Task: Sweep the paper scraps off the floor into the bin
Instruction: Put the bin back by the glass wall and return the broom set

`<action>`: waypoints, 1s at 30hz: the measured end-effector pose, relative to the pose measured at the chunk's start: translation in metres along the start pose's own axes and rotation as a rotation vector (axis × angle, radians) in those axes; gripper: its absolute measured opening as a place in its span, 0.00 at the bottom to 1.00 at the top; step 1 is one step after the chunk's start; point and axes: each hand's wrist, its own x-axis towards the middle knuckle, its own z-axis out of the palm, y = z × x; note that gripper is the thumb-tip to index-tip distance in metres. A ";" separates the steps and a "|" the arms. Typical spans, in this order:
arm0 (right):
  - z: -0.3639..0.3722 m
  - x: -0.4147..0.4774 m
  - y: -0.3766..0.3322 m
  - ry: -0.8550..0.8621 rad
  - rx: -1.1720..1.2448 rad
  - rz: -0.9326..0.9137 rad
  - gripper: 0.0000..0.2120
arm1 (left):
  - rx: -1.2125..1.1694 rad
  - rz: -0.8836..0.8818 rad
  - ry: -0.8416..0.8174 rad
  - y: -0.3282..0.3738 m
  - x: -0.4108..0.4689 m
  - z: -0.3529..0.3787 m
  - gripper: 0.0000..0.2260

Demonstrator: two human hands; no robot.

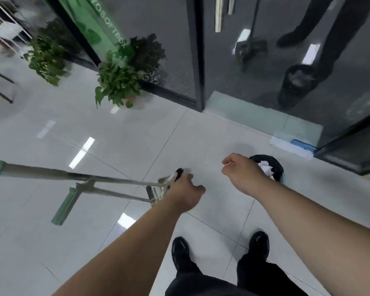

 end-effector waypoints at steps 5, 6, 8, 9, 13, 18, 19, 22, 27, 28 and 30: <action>-0.059 0.023 0.102 0.019 0.036 0.120 0.12 | -0.034 -0.051 -0.154 0.068 0.036 0.071 0.31; -0.067 0.031 0.120 0.026 0.023 0.138 0.12 | -0.056 -0.065 -0.154 0.076 0.048 0.086 0.29; -0.077 0.049 0.159 0.057 0.029 0.181 0.12 | -0.053 -0.084 -0.161 0.086 0.073 0.116 0.26; -0.078 0.060 0.179 0.070 0.030 0.194 0.14 | -0.059 -0.100 -0.169 0.088 0.085 0.131 0.26; -0.066 0.108 0.251 0.082 0.047 0.268 0.20 | -0.086 -0.142 -0.227 0.081 0.143 0.186 0.26; -0.035 0.188 0.339 0.183 0.054 0.359 0.17 | -0.080 -0.161 -0.259 0.061 0.244 0.266 0.26; -0.027 0.205 0.357 0.189 0.056 0.386 0.18 | -0.087 -0.156 -0.264 0.056 0.263 0.281 0.26; -0.003 0.255 0.407 0.202 0.059 0.440 0.22 | -0.101 -0.134 -0.263 0.039 0.320 0.322 0.26; 0.033 0.320 0.470 0.252 0.129 0.523 0.31 | -0.130 -0.123 -0.208 0.021 0.393 0.368 0.26; 0.038 0.330 0.480 0.263 0.149 0.535 0.31 | -0.139 -0.121 -0.194 0.019 0.404 0.373 0.25; 0.047 0.346 0.495 0.276 0.188 0.552 0.28 | -0.158 -0.120 -0.167 0.019 0.422 0.382 0.24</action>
